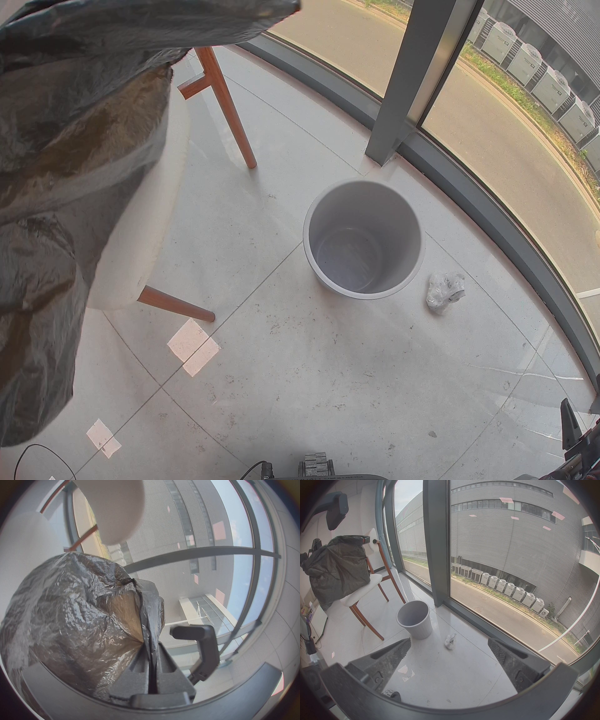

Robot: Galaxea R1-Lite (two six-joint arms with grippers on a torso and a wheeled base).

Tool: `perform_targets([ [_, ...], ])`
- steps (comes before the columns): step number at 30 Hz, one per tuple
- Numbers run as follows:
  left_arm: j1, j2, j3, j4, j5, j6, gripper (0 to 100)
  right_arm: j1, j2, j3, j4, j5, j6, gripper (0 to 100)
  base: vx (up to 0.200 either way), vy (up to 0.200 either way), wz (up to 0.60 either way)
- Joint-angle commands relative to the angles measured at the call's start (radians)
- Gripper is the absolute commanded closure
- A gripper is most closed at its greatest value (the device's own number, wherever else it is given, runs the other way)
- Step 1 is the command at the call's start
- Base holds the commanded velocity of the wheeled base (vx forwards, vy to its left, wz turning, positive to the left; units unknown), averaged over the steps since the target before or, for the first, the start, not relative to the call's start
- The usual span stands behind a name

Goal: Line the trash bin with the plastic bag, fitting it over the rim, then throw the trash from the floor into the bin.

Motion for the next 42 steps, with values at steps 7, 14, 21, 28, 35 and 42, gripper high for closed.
perform_targets([
  [7, 0.001, 0.195, -0.022, -0.251, -0.219, -0.035, 100, 0.000, -0.015, 0.016, 0.000, 0.000, 0.001, 0, 0.000, 0.000, 0.00],
  [14, 0.001, 0.364, -0.042, -0.446, -0.236, -0.091, 100, 0.000, -0.015, 0.016, -0.002, 0.000, 0.002, 0, 0.000, 0.000, 0.00],
  [21, -0.001, 0.387, -0.041, -0.486, -0.242, -0.184, 100, 0.000, -0.015, 0.016, 0.000, 0.000, 0.002, 0, 0.000, 0.000, 0.00],
  [28, -0.032, 0.385, -0.038, -0.484, -0.242, -0.192, 100, -0.001, -0.015, 0.016, 0.000, 0.000, 0.002, 0, 0.029, 0.000, 0.00],
  [35, -0.084, 0.377, -0.035, -0.483, -0.242, -0.209, 100, -0.001, -0.015, 0.016, 0.000, 0.000, 0.002, 0, 0.200, 0.000, 0.00],
  [42, -0.082, 0.370, -0.018, -0.489, -0.242, -0.190, 100, -0.001, -0.013, 0.016, -0.002, 0.000, 0.002, 0, 0.114, 0.000, 0.00],
])
